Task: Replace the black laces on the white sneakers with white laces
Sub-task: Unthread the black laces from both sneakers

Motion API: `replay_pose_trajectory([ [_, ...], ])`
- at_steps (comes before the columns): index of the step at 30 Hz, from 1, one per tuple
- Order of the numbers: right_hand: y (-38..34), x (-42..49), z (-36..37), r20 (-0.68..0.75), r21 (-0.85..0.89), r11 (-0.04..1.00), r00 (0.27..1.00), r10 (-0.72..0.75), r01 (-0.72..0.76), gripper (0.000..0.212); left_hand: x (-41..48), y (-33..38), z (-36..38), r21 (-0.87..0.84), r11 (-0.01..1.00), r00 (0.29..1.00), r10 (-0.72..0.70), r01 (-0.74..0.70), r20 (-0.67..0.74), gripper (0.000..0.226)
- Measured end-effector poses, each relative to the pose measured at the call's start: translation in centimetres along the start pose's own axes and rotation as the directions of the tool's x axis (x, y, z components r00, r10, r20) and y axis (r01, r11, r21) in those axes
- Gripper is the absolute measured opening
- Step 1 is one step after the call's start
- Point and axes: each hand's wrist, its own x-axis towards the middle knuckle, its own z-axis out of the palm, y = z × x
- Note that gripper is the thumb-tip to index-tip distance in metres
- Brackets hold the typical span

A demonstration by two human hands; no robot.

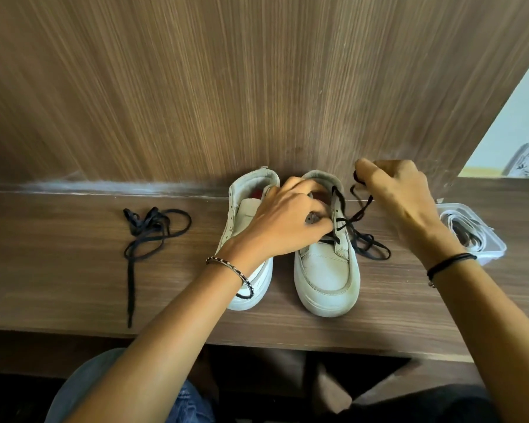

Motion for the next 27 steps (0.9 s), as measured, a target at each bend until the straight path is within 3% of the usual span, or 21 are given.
replay_pose_trajectory([
  [8, -0.1, 0.1, 0.6, -0.050, 0.003, 0.998, 0.997, -0.063, 0.063, 0.048, 0.0, 0.1, -0.3, 0.020, 1.000, 1.000, -0.014, 0.014, 0.019, 0.014],
  [13, 1.7, 1.1, 2.3, 0.098, -0.256, 0.922, 0.957, -0.273, 0.289, 0.026, 0.0, 0.1, 0.4, 0.119, 0.993, 0.996, 0.034, -0.024, -0.086, 0.022],
  [15, 2.0, 1.5, 2.2, 0.118, -0.295, 0.910, 0.956, -0.268, 0.291, 0.024, -0.1, 0.3, 0.7, 0.074, 0.997, 0.984, 0.010, 0.003, -0.176, 0.013],
  [19, 2.1, 1.6, 1.7, 0.101, -0.219, 0.948, 0.972, -0.211, 0.229, 0.020, -0.1, 0.5, 1.2, -0.088, 0.992, 0.946, -0.116, 0.093, -0.302, 0.022],
  [23, 1.9, 1.4, 1.5, 0.115, -0.187, 0.958, 0.974, -0.197, 0.216, 0.019, 0.2, 0.5, 0.6, -0.326, 0.931, 0.944, -0.246, 0.166, -0.221, 0.021],
  [27, 1.2, 1.2, 1.4, 0.114, -0.234, 0.938, 0.965, -0.237, 0.257, 0.029, 0.3, 0.6, -0.1, -0.496, 0.840, 0.947, -0.307, 0.222, -0.096, 0.035],
])
